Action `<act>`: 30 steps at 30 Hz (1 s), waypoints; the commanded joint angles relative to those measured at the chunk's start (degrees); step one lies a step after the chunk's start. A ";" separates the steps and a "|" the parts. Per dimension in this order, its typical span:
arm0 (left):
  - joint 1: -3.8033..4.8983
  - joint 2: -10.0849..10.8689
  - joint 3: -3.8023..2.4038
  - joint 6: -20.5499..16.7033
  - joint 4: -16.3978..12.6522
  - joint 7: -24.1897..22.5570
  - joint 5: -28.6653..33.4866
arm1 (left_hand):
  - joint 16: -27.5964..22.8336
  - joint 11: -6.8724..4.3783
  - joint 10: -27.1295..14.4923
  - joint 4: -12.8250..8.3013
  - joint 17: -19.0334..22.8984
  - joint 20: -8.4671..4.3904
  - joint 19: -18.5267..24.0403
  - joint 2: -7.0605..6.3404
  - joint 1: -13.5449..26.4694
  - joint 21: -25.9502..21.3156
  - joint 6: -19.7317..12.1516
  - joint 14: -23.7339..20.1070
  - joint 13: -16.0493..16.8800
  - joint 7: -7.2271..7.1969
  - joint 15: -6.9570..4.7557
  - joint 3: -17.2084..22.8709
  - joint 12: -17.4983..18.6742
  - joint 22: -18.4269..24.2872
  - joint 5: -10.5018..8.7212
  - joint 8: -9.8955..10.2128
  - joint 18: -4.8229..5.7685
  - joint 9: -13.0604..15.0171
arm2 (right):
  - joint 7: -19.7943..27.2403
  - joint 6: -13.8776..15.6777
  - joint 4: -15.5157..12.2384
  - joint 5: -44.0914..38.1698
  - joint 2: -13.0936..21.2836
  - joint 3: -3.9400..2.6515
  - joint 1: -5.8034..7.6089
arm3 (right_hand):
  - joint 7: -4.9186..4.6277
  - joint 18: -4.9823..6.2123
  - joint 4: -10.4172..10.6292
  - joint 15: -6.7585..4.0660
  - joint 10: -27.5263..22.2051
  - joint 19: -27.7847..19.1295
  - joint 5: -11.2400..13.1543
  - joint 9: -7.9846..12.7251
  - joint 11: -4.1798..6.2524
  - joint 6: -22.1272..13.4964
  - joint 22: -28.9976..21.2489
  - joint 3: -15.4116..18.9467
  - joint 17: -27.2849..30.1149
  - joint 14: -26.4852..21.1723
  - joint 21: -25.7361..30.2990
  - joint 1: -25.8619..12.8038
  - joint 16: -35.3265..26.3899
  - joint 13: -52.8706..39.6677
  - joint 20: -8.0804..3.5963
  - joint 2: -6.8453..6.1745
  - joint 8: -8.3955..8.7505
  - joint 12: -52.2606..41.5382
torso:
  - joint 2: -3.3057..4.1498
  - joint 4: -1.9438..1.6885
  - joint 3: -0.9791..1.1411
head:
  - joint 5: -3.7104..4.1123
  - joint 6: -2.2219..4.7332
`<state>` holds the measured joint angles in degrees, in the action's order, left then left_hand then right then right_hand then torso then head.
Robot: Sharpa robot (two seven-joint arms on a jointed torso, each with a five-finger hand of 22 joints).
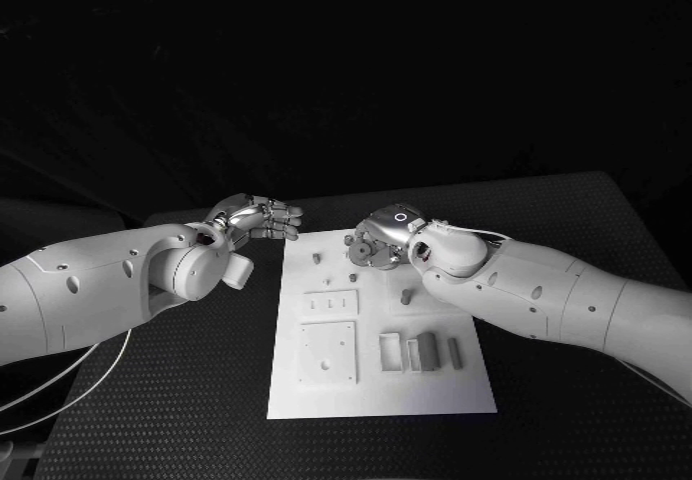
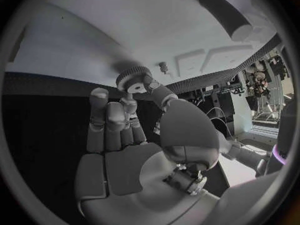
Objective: Assemble the parts on the task board
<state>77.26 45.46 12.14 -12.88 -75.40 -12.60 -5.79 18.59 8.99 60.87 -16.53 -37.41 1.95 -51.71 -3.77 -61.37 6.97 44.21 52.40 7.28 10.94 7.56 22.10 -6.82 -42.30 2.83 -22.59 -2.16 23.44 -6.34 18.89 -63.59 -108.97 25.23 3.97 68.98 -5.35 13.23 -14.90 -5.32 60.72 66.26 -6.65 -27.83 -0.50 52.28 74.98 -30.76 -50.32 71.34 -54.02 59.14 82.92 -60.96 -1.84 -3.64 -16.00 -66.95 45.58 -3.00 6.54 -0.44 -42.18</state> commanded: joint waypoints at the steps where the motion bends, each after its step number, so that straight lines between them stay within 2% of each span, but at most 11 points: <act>1: 0.04 -0.04 -0.05 0.08 -0.06 -0.68 0.19 | -0.23 0.28 0.09 -0.02 -0.08 0.02 -0.39 0.05 0.18 -0.24 0.14 0.47 0.01 0.31 0.11 -0.06 0.32 0.00 -0.01 0.21 -0.75 0.02 | -0.28 2.75 -0.40 -3.05 -0.04 -0.03 -0.01 | -1.64 1.77 -0.17 -0.23 0.40 0.15 -0.16 -0.86 -0.08 2.09 0.91 -0.11 0.11 0.38 -0.21 -0.07 -0.11 0.12 -0.47 -0.34 -0.22 -0.30 | 0.02 -4.18 -0.01 | -0.07 0.05; 7: 0.04 0.00 -0.05 -0.01 -0.03 -0.72 0.23 | -0.24 0.28 0.10 -0.01 -0.10 0.02 -0.40 0.05 0.20 -0.25 0.14 0.49 0.02 0.32 0.11 -0.06 0.33 -0.01 -0.01 0.22 -0.75 0.02 | -0.34 3.86 -1.18 -4.24 -0.28 -0.03 -0.02 | -1.56 1.77 -0.21 -0.31 0.64 0.35 -0.17 -0.91 0.00 2.25 0.87 -0.27 0.17 0.57 -0.21 0.03 -0.20 0.28 -0.57 -0.63 -0.28 -0.24 | 0.02 -4.25 -0.06 | -0.19 0.03; 19: 0.04 0.11 -0.05 0.01 -0.18 -0.81 0.36 | -0.27 0.28 0.12 -0.02 -0.14 0.02 -0.41 0.03 0.22 -0.28 0.13 0.50 0.02 0.32 0.10 -0.07 0.36 -0.02 -0.01 0.23 -0.75 0.02 | -0.42 4.03 -1.17 -5.48 -2.00 -0.01 -0.02 | -1.52 1.77 -0.19 -0.35 0.76 0.46 -0.17 -0.93 0.04 2.31 0.85 -0.38 0.22 0.67 -0.18 0.05 -0.28 0.41 -0.63 -0.72 -0.30 -0.16 | 0.06 -4.26 -0.12 | -0.39 0.19; 30: 0.04 -0.06 -0.05 0.06 -0.09 -0.87 0.36 | -0.34 0.28 0.13 -0.02 -0.20 0.02 -0.42 0.00 0.30 -0.32 0.13 0.50 0.03 0.32 0.11 -0.10 0.40 -0.03 -0.01 0.24 -0.74 0.03 | -0.29 3.88 0.40 -5.70 -3.83 0.30 -0.05 | -1.50 1.77 -0.33 -0.37 0.81 0.50 -0.18 -0.94 0.06 2.33 0.84 -0.49 0.23 0.72 -0.17 0.24 -0.31 0.46 -0.67 -0.70 -0.30 -0.13 | 0.05 -4.32 -0.14 | -0.62 0.24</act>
<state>77.26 45.51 12.13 -12.94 -75.41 -12.69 -5.73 18.59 8.99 60.86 -16.53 -37.51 1.95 -51.71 -3.77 -61.37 6.97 44.21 52.60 7.28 10.94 7.77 22.10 -6.62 -42.30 2.83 -22.59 -2.16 23.44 -6.62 22.35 -63.36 -113.56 21.47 4.27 68.95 -5.16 13.23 -15.35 -5.69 61.14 66.70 -6.65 -27.91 -0.51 52.49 74.98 -30.91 -50.15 71.73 -54.02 58.99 82.92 -60.57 -2.18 -4.40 -16.01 -66.95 45.64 -3.18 6.41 -1.02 -41.95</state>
